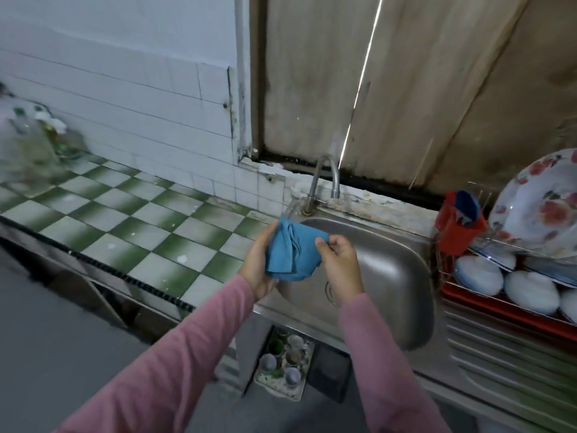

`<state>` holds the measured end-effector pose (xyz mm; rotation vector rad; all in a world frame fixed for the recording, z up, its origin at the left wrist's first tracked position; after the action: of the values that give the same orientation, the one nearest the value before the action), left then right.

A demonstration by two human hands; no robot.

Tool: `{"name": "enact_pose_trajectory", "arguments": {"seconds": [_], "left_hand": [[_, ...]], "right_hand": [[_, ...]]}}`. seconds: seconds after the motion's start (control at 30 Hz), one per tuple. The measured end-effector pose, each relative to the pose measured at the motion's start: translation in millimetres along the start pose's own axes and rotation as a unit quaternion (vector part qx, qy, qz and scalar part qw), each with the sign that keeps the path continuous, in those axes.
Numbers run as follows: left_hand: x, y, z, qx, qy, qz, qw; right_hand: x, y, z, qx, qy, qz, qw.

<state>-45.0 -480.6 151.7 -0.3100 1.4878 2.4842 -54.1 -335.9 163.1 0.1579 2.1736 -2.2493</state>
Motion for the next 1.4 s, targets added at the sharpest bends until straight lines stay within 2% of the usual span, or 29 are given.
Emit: {"name": "enact_pose_trajectory", "arguments": {"seconds": [0.1,0.37,0.5,0.6,0.7,0.9,1.07,1.23,1.4], "left_hand": [[-6,17,-67,0.074,0.022,0.007,0.997],[-4,53,-205,0.158,0.084,-0.009,0.984],[8,67,-253,0.193,0.054,-0.048,0.978],[18,73,-286,0.176,0.015,-0.072,0.982],[36,82,-314,0.180,-0.019,-0.106,0.978],[83,119,-353,0.175,-0.031,-0.175,0.968],[121,145,-376,0.283,-0.071,-0.196,0.936],[143,168,-400,0.271,-0.128,-0.227,0.927],[158,182,-419,0.271,-0.121,-0.220,0.929]], "right_hand": [[-1,10,62,0.009,-0.012,0.003,1.000],[3,34,191,-0.008,-0.053,0.019,0.998],[21,39,234,-0.047,-0.104,0.003,0.993],[47,43,263,-0.092,-0.140,-0.018,0.986],[79,48,290,-0.120,-0.147,-0.028,0.981],[145,56,346,-0.167,-0.171,-0.022,0.971],[186,46,386,-0.214,-0.193,-0.045,0.956],[212,48,410,-0.225,-0.204,-0.007,0.953],[219,63,426,-0.267,-0.183,0.032,0.946]]}}
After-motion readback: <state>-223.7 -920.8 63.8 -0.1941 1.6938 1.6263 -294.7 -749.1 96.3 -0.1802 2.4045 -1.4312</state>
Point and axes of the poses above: each hand's wrist, its own x-axis towards the middle knuckle, its own z-axis out of the palm, y = z × x, the point moved 4 cm from there along x, towards the middle knuckle, and after that the axes turned 8 degrees about x, right-handed, at the moved point
